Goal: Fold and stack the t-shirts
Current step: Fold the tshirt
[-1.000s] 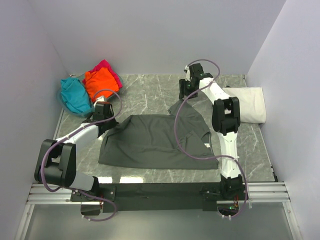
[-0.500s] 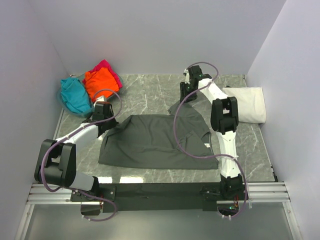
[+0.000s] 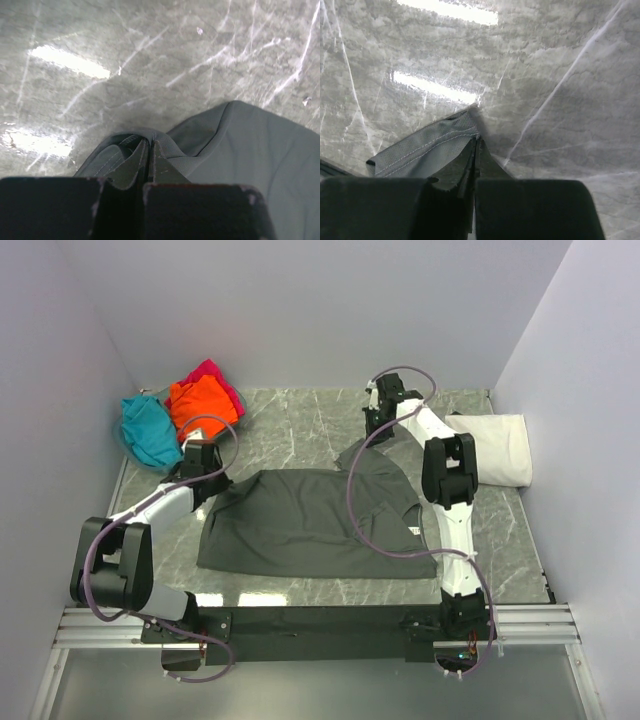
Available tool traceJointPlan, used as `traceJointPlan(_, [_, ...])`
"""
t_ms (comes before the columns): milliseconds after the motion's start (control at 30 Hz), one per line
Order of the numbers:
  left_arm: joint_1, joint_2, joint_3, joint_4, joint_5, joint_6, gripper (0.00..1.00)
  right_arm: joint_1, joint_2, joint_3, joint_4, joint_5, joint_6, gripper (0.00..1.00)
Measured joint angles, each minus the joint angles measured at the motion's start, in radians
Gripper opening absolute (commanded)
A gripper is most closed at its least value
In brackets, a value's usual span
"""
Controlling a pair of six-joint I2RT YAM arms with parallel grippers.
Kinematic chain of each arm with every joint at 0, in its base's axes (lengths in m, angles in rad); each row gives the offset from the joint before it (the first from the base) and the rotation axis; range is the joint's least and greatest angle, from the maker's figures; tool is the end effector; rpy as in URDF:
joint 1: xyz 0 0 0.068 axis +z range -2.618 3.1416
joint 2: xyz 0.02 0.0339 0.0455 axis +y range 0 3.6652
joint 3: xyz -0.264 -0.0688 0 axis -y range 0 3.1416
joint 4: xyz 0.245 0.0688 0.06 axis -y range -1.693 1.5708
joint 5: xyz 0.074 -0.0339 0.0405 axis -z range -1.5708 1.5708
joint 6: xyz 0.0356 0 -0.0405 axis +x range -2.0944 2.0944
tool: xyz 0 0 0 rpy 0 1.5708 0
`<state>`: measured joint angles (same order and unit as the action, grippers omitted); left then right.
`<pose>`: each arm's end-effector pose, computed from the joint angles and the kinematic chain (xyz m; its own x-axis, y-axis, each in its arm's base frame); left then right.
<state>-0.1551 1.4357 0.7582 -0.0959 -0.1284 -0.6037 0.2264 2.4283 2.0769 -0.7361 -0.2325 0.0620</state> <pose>0.2884 -0.0405 0.1919 -0.6038 -0.4755 -0.6398 -0.3402 0.8796 -0.3326 0.5057 0.1249 0.1620 -0.8812 -0.1411 -0.4512 -0.2687 0.9348 0.2324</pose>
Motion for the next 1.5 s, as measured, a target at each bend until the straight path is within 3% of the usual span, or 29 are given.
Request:
traceJointPlan(233, [0.013,0.001,0.018,0.001,-0.011,0.000,0.01,0.000,-0.158,-0.240,0.065,-0.027,0.021,0.00])
traceJointPlan(533, [0.015,-0.024,0.018,0.000,-0.063,0.000,0.00,0.008,-0.616,-0.643,0.217,-0.072,0.088,0.00])
traceJointPlan(733, [0.016,-0.054,0.015,-0.001,-0.090,-0.002,0.01,0.041,-0.831,-0.888,0.271,-0.069,0.128,0.00])
traceJointPlan(1067, [0.016,-0.132,-0.032,-0.022,-0.134,-0.023,0.01,0.077,-1.117,-1.090,0.224,-0.013,0.182,0.00])
traceJointPlan(1500, [0.016,-0.249,-0.116,-0.087,-0.211,-0.056,0.01,0.084,-1.376,-1.201,0.110,0.046,0.261,0.00])
